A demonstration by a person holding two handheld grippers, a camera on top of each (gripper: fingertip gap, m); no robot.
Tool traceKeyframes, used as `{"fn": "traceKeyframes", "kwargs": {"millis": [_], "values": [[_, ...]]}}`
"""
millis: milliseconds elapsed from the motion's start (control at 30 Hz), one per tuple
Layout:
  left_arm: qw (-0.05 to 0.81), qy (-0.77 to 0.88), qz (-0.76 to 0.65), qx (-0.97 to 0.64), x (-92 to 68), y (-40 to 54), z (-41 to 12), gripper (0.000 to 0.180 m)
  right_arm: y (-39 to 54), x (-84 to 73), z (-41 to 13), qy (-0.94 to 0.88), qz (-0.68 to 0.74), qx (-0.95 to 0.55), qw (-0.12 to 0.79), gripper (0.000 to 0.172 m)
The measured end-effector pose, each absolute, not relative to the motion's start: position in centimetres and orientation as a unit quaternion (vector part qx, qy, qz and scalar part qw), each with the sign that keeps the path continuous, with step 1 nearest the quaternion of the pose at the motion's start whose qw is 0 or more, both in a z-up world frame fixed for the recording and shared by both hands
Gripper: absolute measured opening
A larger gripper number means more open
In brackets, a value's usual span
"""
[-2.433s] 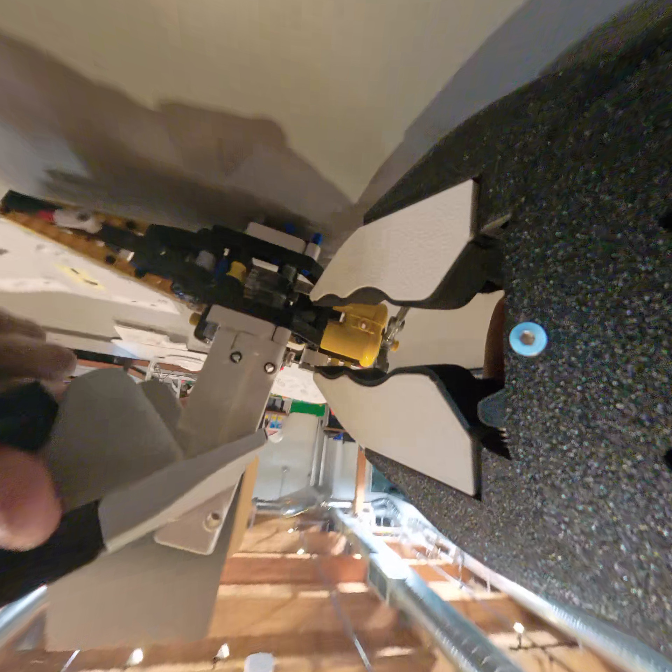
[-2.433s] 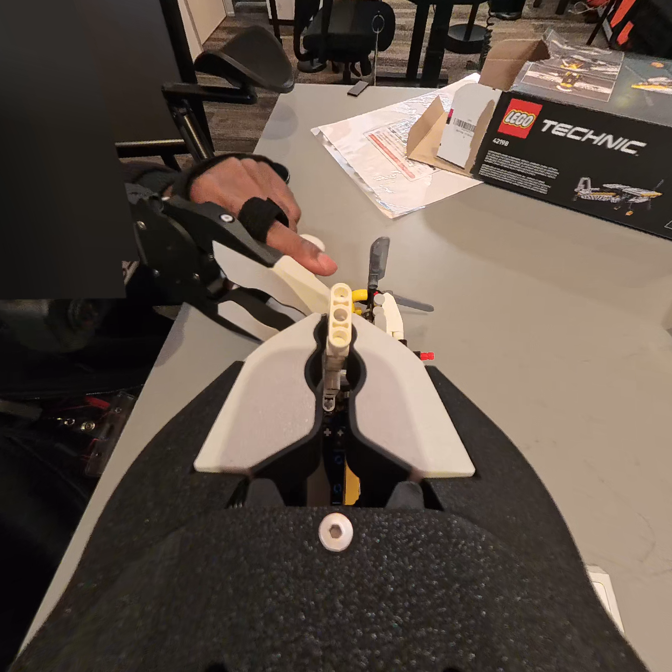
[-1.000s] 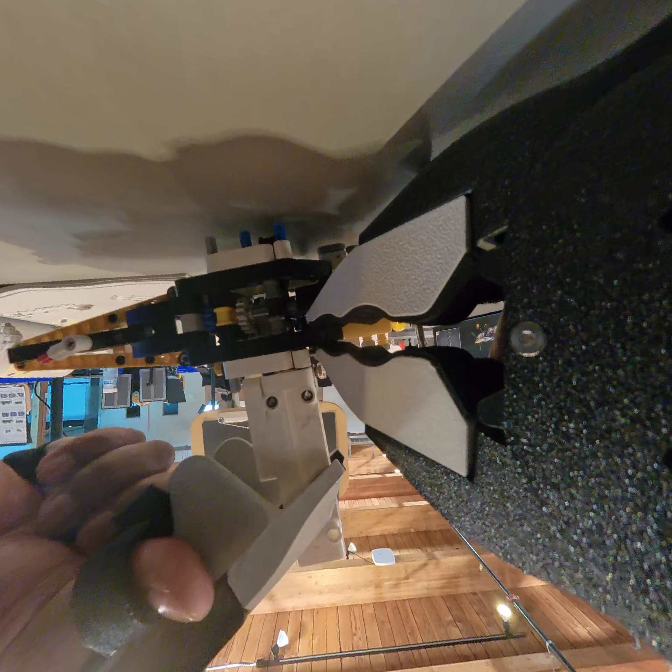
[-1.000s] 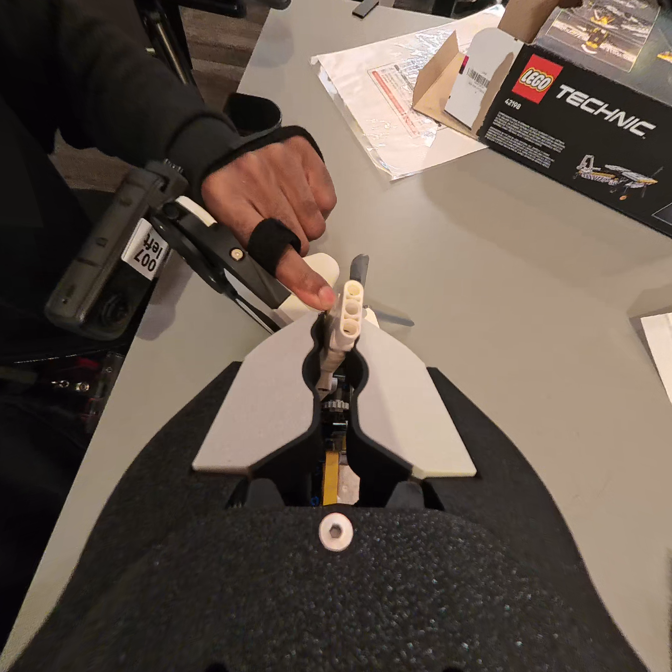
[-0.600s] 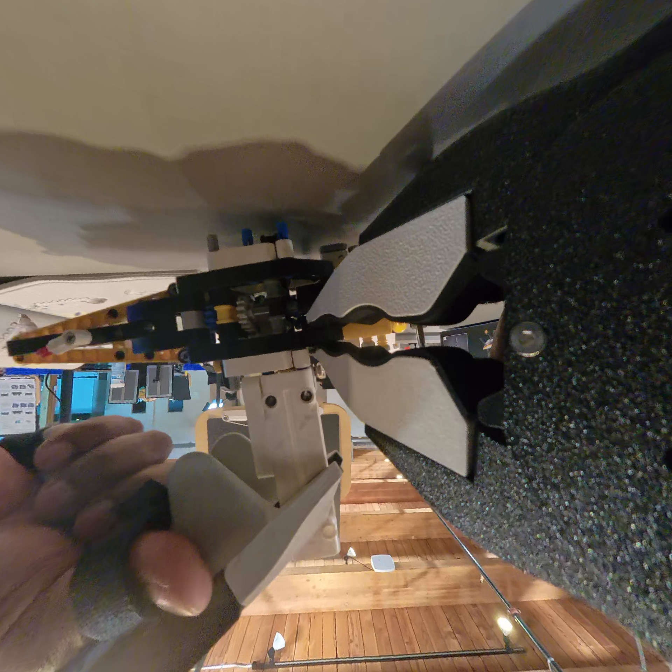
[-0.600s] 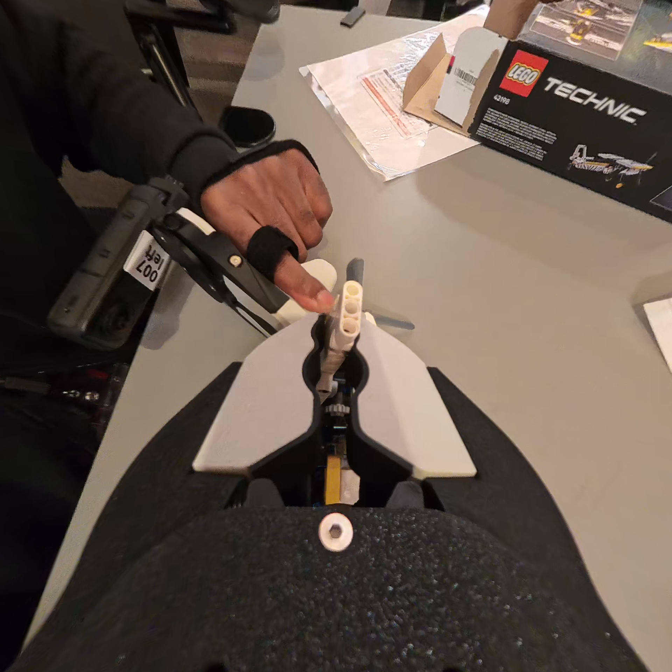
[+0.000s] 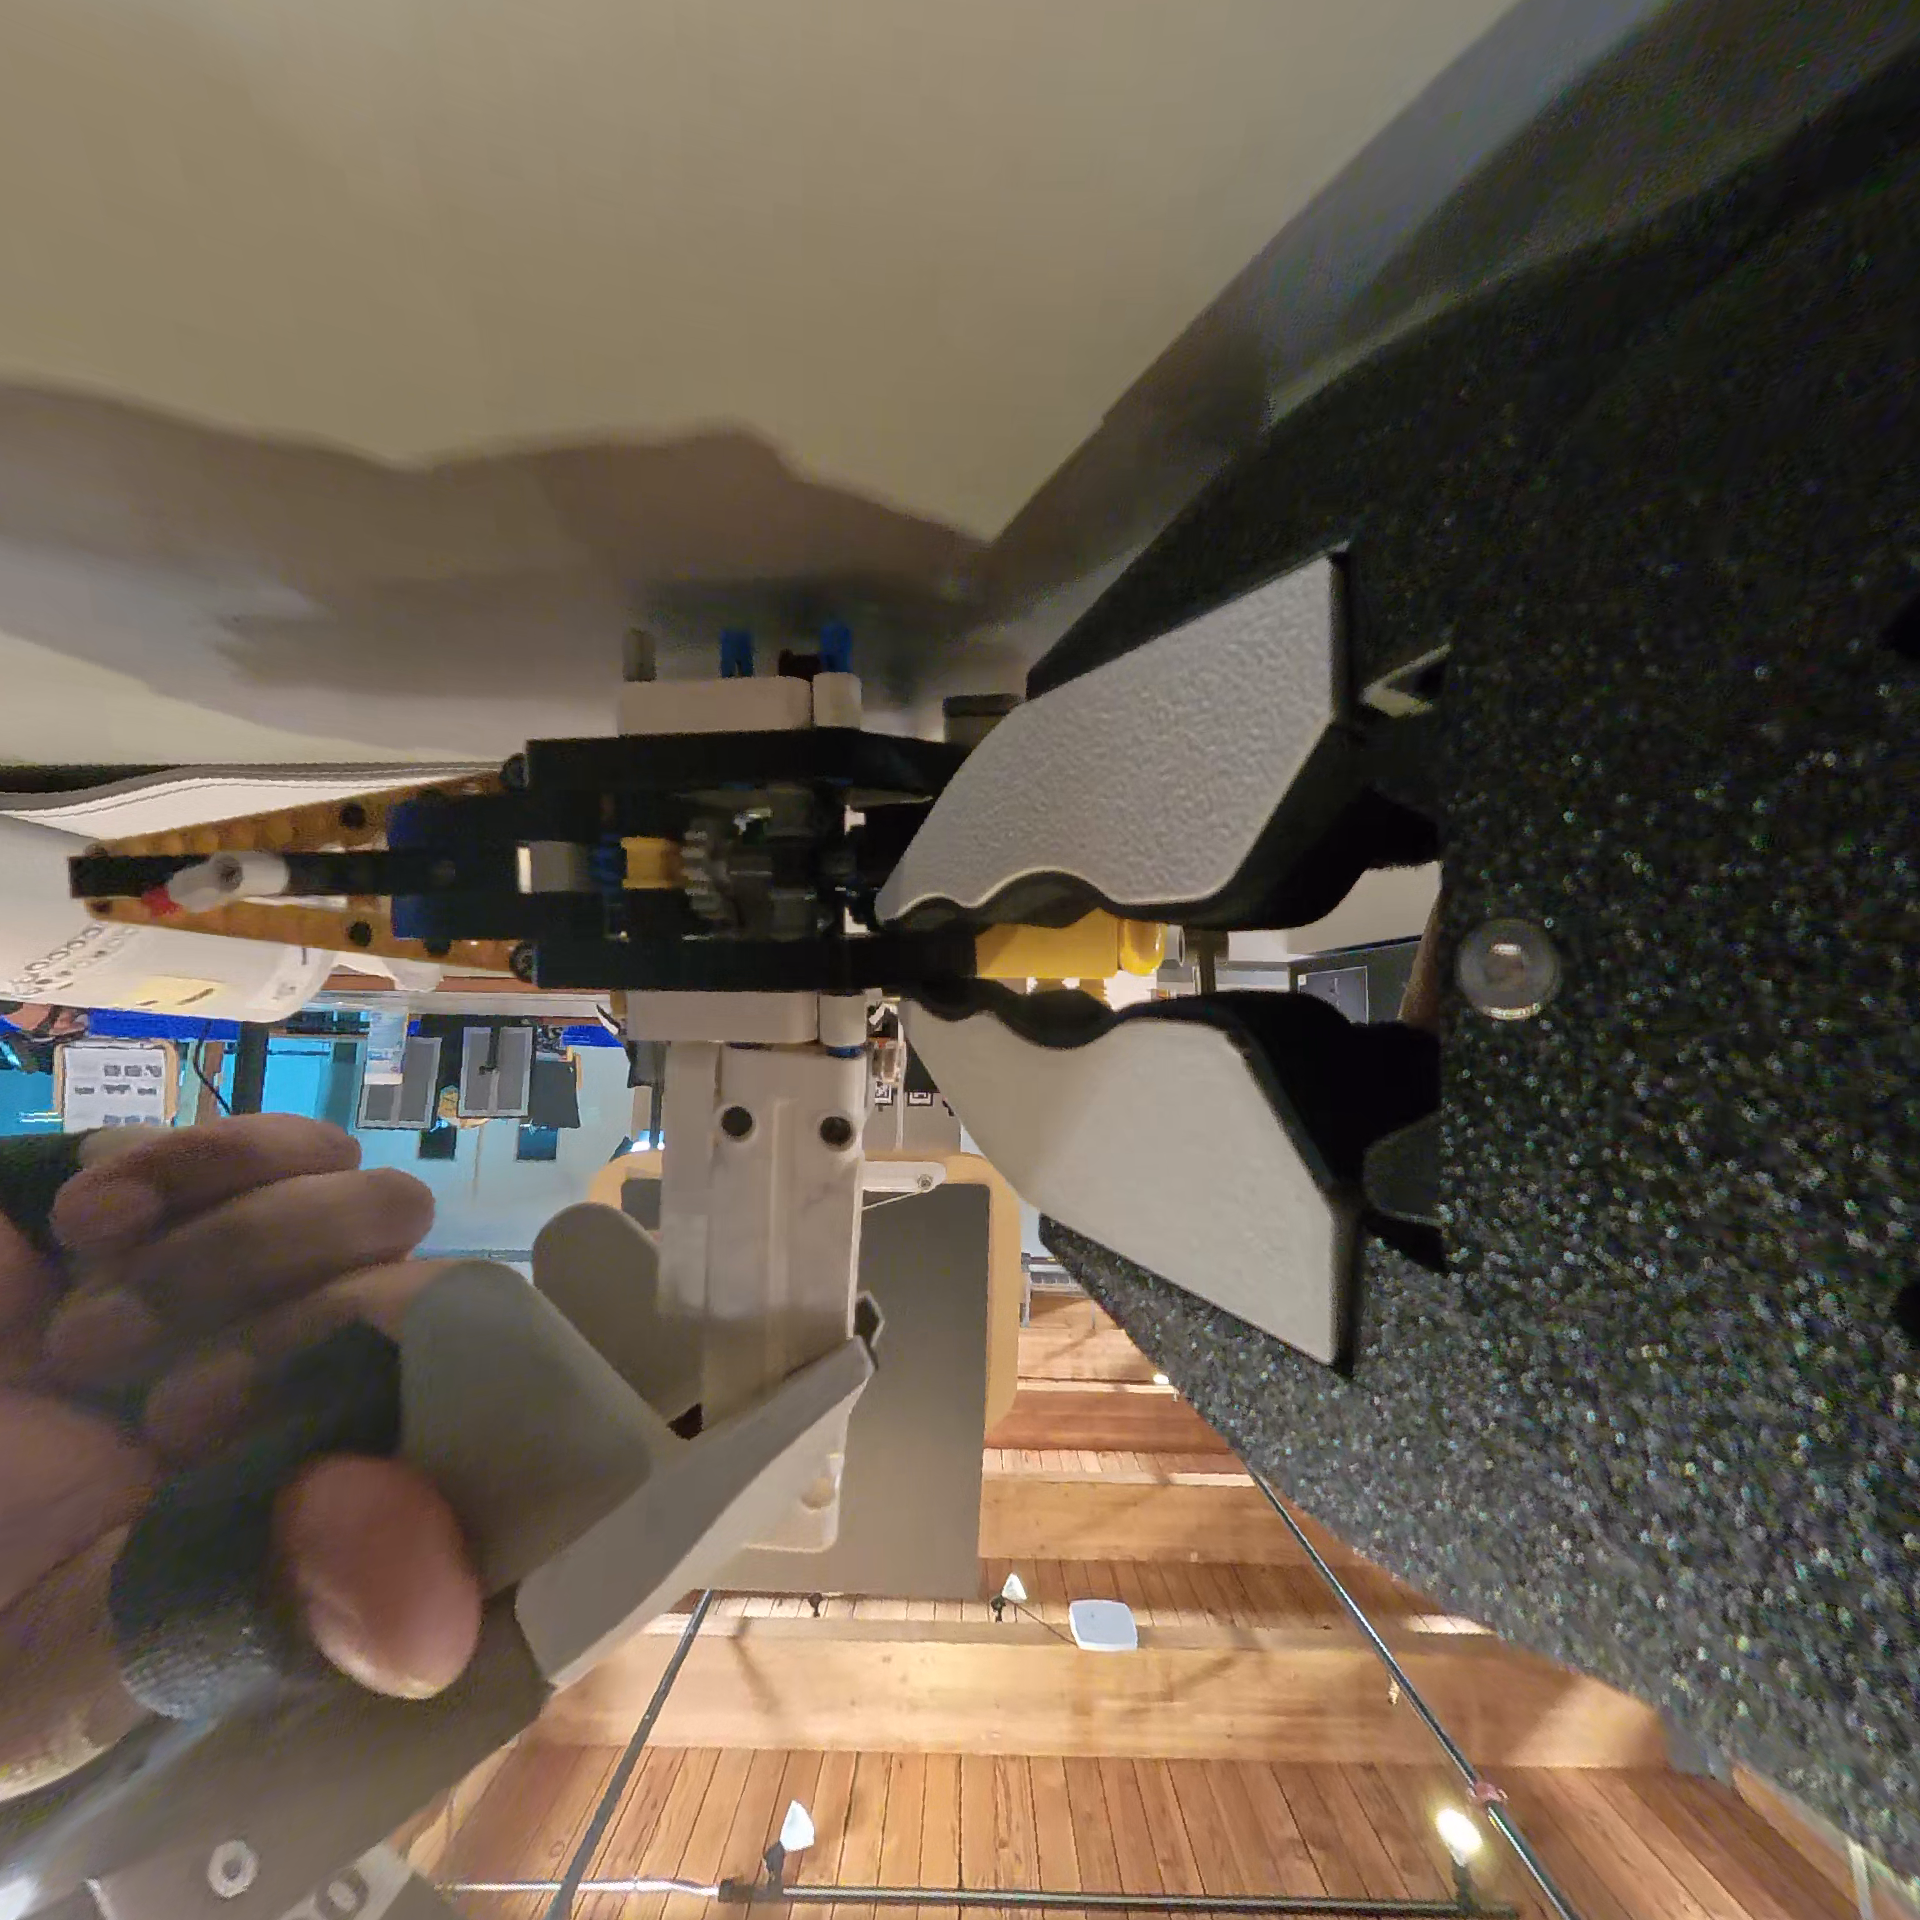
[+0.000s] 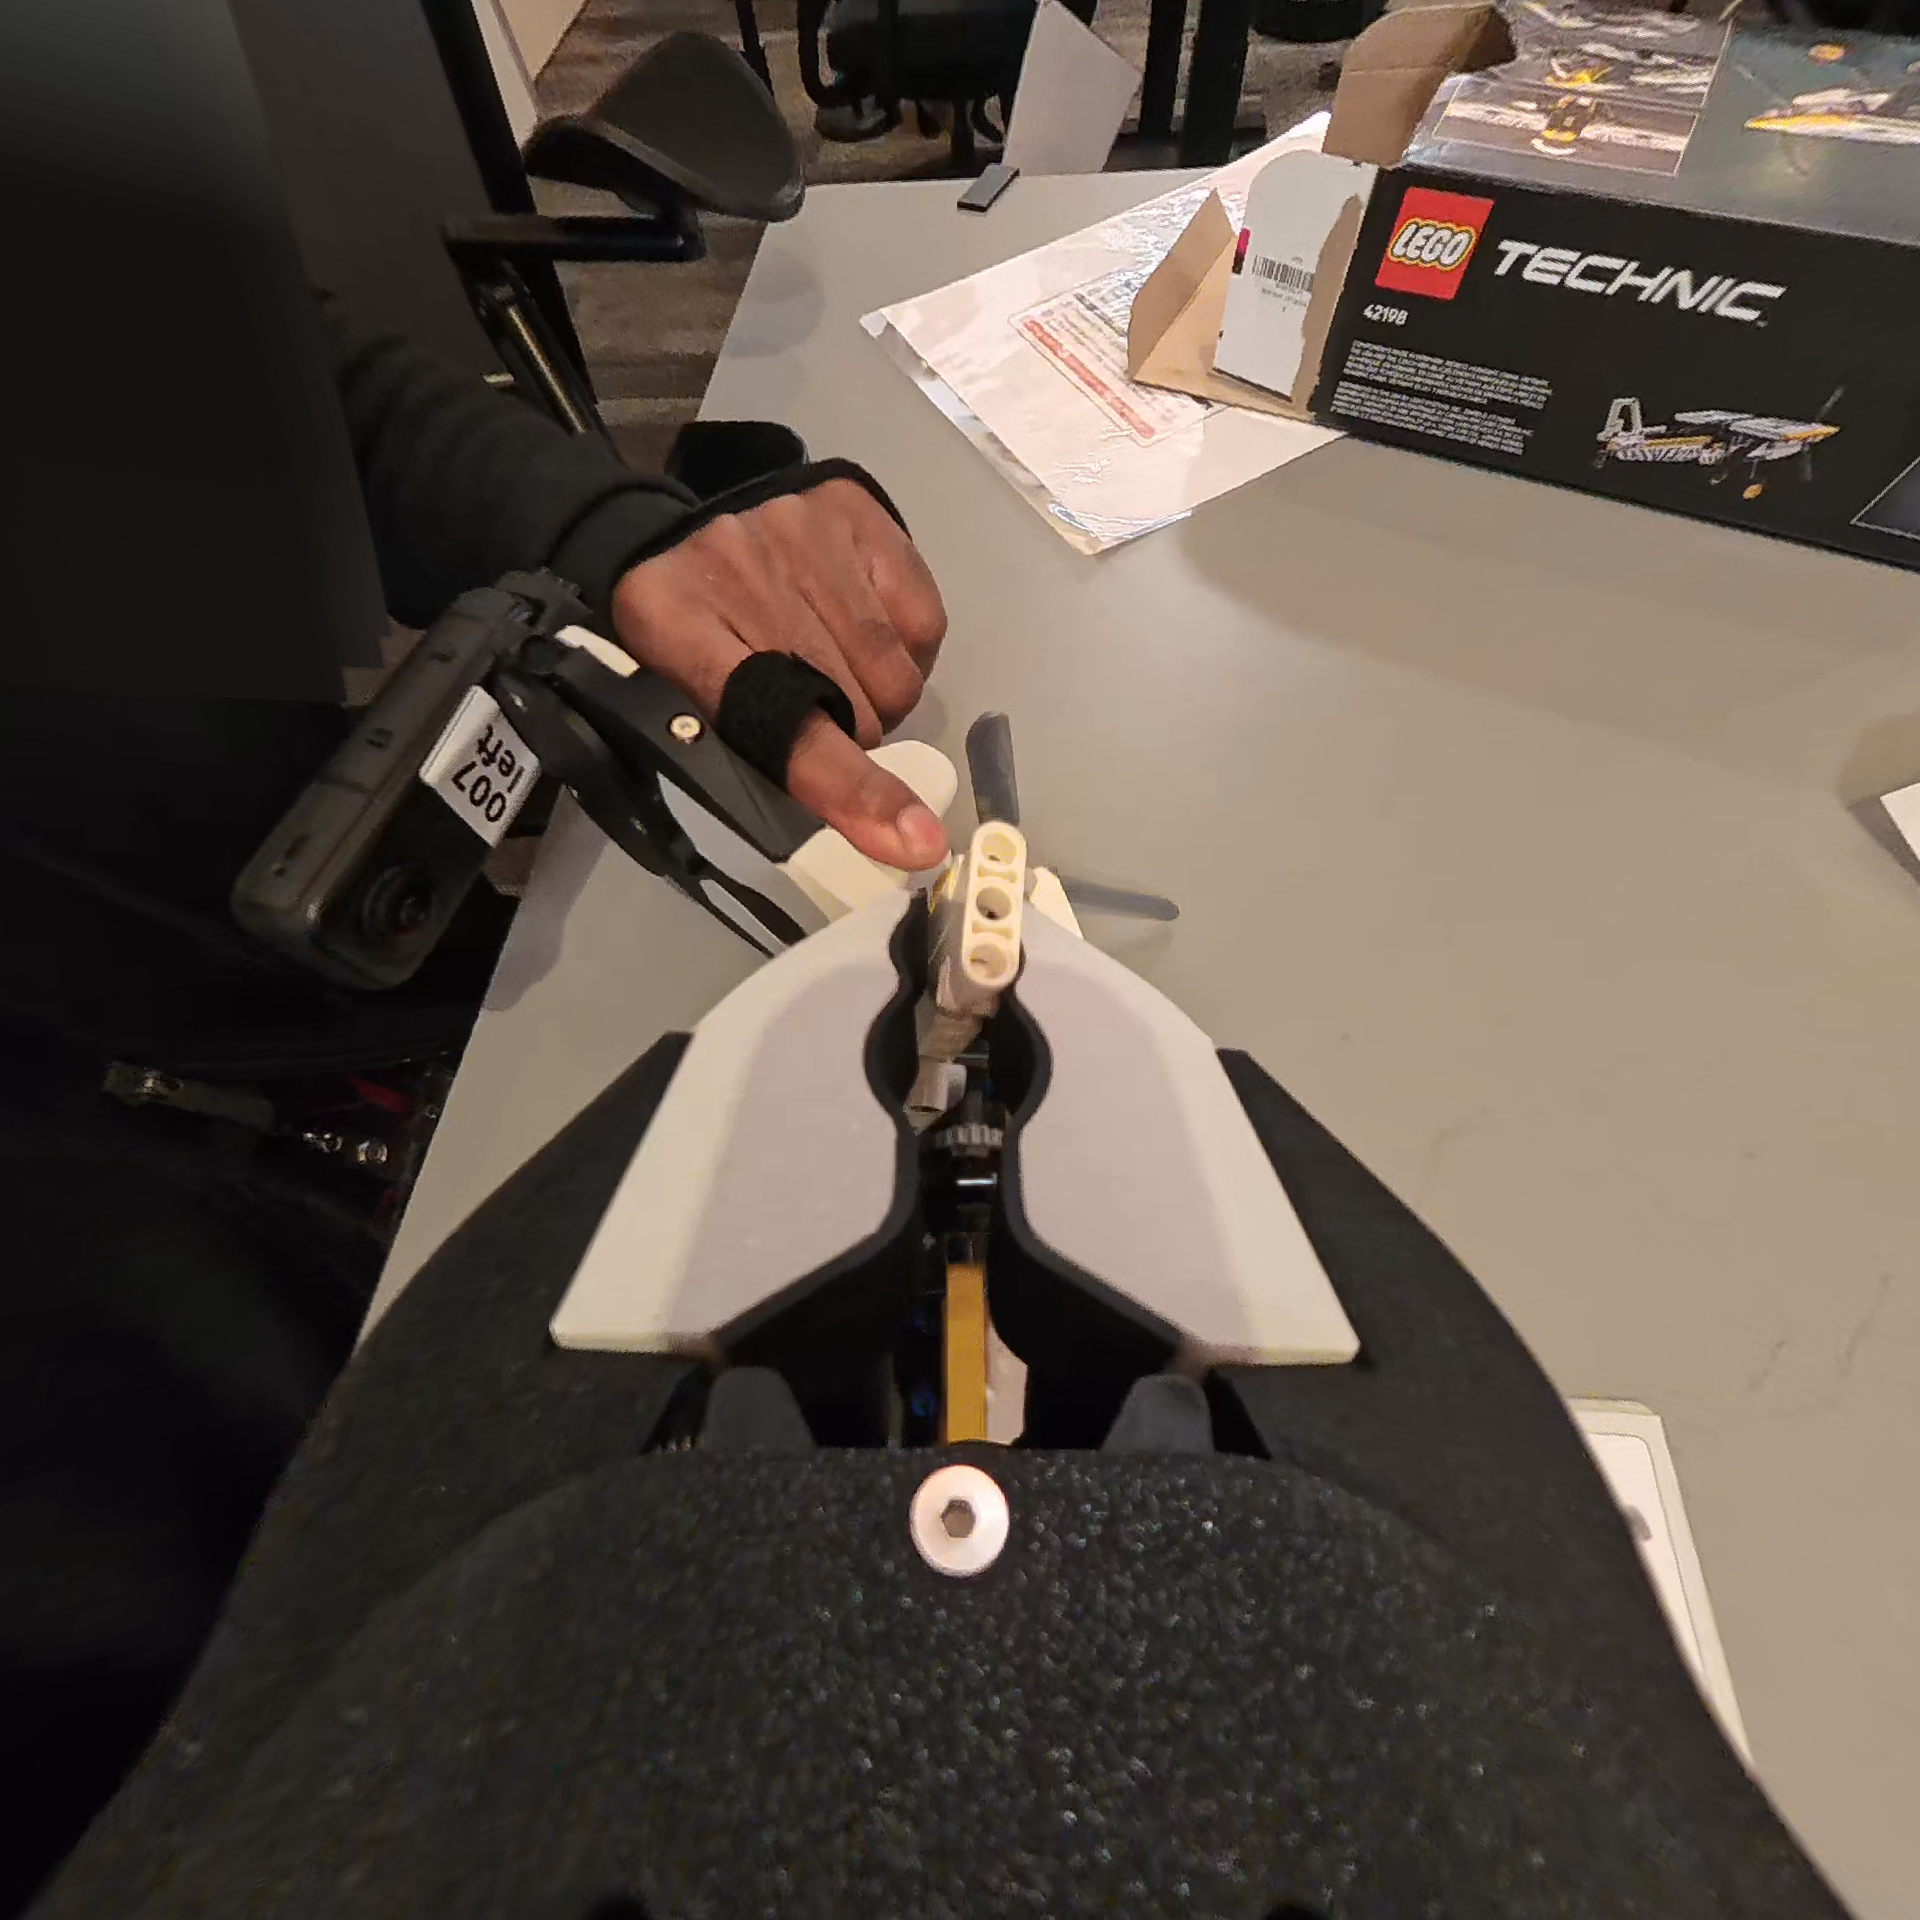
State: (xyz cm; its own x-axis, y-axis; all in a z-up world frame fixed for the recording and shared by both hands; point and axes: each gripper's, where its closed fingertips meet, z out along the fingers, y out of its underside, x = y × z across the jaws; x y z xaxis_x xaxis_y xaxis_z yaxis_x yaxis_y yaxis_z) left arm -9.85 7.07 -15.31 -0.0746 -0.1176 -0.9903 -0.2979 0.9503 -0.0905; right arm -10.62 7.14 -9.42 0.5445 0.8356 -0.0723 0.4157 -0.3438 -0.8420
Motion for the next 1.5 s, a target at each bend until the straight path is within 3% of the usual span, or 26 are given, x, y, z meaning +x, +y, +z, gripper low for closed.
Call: {"fn": "traceKeyframes", "kwargs": {"millis": [567, 867, 1000, 1233, 1433, 1500], "values": [[0.669, 0.728, 0.052, -0.143, -10.0, 7.3, -15.2, 0.010, 7.2, -10.1, -9.0, -0.379, 0.284, -0.780, 0.409, 0.008], [0.666, 0.706, 0.061, -0.235, -10.2, 10.5, -14.6, 0.016, 8.1, -10.8, -8.9, -0.432, 0.098, -0.753, 0.488, 0.007], [0.680, 0.665, 0.024, -0.308, -11.5, 10.5, -13.5, 0.028, 9.6, -8.7, -9.4, -0.372, -0.014, -0.776, 0.510, 0.007], [0.639, 0.579, -0.097, -0.498, -9.8, 8.8, -13.8, 0.049, 9.9, -10.8, -10.0, -0.329, -0.071, -0.770, 0.542, 0.008], [0.657, 0.510, -0.141, -0.538, -9.5, 8.7, -13.0, 0.064, 9.1, -12.8, -10.2, -0.333, -0.096, -0.765, 0.543, 0.008], [0.662, 0.501, -0.152, -0.537, -9.7, 8.8, -12.8, 0.061, 8.6, -13.7, -10.5, -0.339, -0.064, -0.768, 0.540, 0.008]]}}
